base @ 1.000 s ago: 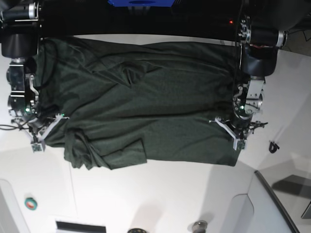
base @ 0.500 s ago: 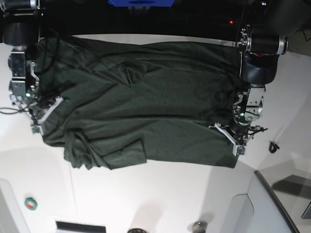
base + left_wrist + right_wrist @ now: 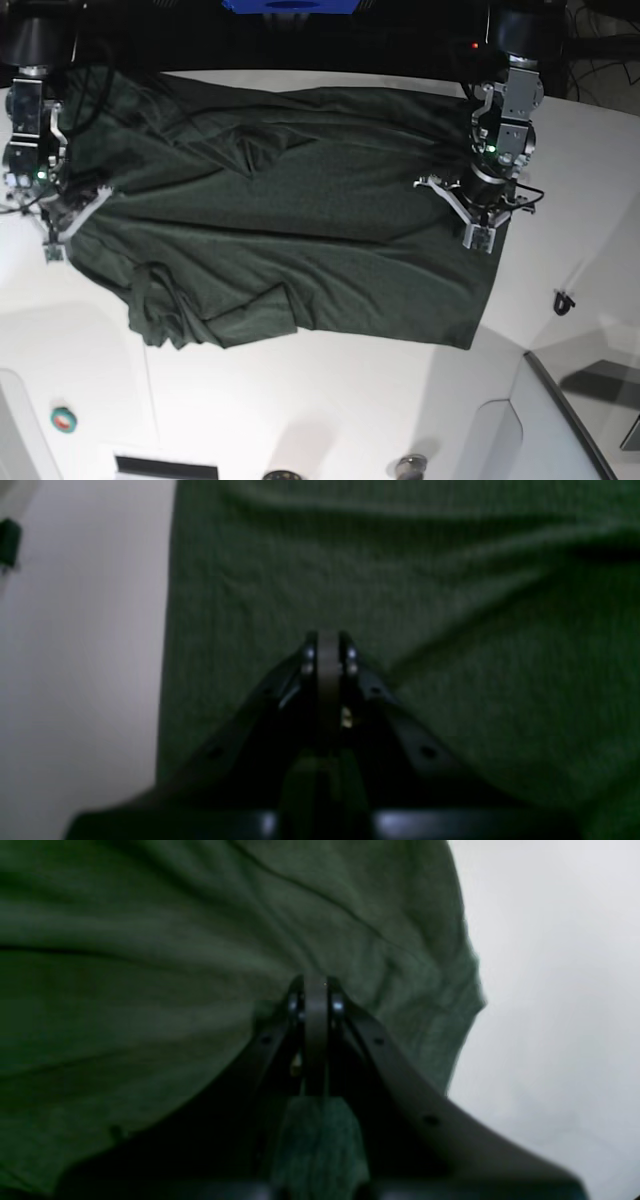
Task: Layout the t-shirt on the table in an organized manner, then fold the t-shirt properly
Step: 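Release the shirt corners and lift both grippers slightly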
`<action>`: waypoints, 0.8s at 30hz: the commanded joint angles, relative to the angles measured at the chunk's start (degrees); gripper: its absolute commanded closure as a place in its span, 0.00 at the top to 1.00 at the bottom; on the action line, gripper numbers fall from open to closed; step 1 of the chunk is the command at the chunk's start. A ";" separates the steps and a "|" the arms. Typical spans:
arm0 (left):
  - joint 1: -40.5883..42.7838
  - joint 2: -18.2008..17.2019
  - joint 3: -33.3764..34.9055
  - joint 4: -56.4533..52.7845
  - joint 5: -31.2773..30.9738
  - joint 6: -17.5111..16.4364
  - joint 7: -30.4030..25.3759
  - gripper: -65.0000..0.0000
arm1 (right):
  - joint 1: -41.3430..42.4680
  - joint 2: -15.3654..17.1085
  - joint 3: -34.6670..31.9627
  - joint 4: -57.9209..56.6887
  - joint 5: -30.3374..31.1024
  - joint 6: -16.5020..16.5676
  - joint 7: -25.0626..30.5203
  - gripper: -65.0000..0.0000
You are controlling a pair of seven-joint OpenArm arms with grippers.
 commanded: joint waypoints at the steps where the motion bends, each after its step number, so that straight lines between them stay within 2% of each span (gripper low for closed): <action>1: 0.12 -0.59 -0.23 -0.43 -0.01 0.56 -0.57 0.00 | 1.99 0.98 0.20 2.34 0.06 -0.04 1.48 0.00; 6: 1.17 -0.76 -0.23 -1.48 0.07 0.56 -0.65 0.00 | 9.82 1.51 0.47 -1.53 0.06 0.05 1.57 0.02; 10: 2.14 -1.82 -0.23 -0.78 -0.01 0.56 -0.65 0.00 | 17.99 3.09 -0.59 -12.96 0.06 0.22 1.66 0.28; 11: 2.14 -1.91 -0.32 -0.60 -0.01 0.56 -0.65 0.00 | 19.49 3.44 -1.99 -15.33 0.06 0.84 1.75 0.32; 13: 2.84 -1.99 -1.90 0.10 -0.01 0.56 -0.65 0.00 | 21.51 4.58 -5.33 -18.94 0.06 4.35 3.33 0.33; 15: 3.37 -1.64 -5.51 1.68 0.07 0.38 -0.48 0.00 | 23.00 5.20 -8.59 -22.10 0.06 6.02 5.00 0.33; 19: 3.20 -1.82 -9.29 3.71 0.25 0.30 -0.39 0.00 | 26.96 5.29 -13.16 -29.66 0.06 6.02 8.61 0.34; 24: 3.02 -3.40 -9.82 4.06 0.16 0.30 -0.39 0.00 | 29.16 5.02 -14.04 -33.09 0.06 6.02 9.57 0.34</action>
